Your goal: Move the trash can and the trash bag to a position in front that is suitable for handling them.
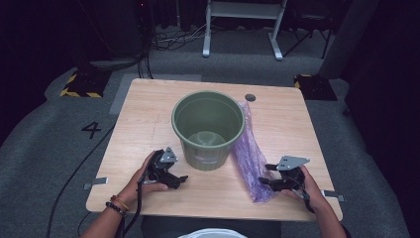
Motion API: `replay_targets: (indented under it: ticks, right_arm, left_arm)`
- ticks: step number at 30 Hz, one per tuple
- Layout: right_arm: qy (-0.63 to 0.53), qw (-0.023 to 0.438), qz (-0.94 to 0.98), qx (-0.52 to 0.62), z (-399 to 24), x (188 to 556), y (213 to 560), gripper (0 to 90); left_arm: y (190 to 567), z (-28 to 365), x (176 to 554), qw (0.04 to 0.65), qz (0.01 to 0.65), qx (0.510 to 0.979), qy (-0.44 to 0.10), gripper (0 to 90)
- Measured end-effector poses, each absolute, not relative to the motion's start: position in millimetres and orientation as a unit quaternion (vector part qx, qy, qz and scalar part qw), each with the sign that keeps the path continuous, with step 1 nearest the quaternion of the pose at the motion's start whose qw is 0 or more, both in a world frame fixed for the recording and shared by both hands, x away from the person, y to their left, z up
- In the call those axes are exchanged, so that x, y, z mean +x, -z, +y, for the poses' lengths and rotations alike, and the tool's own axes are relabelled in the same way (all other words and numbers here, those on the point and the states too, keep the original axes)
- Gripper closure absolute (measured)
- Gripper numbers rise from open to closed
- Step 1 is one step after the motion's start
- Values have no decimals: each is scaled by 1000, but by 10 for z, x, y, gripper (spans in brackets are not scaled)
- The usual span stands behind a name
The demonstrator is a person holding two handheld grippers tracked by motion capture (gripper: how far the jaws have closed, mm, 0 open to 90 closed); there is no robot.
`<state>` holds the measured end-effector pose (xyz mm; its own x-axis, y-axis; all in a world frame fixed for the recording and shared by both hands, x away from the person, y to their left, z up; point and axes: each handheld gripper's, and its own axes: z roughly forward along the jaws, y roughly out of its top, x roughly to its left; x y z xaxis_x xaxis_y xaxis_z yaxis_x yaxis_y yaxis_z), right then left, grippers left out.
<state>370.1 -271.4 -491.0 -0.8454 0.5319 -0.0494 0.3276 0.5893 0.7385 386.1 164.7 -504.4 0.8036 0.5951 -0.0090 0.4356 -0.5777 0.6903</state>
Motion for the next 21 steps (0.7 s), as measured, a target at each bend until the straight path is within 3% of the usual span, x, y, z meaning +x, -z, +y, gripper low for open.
replay_targets:
  ticks: [9,21]
  right_arm:
    - [-384,115,885,237,-2602,3630,4982,394]
    - [-379,124,888,228,-2555,3500,4980,329]
  left_arm:
    - [5040,1472,3968,351,297,880,-117,19]
    - [5038,1299,4167,348,322,871,-130,23]
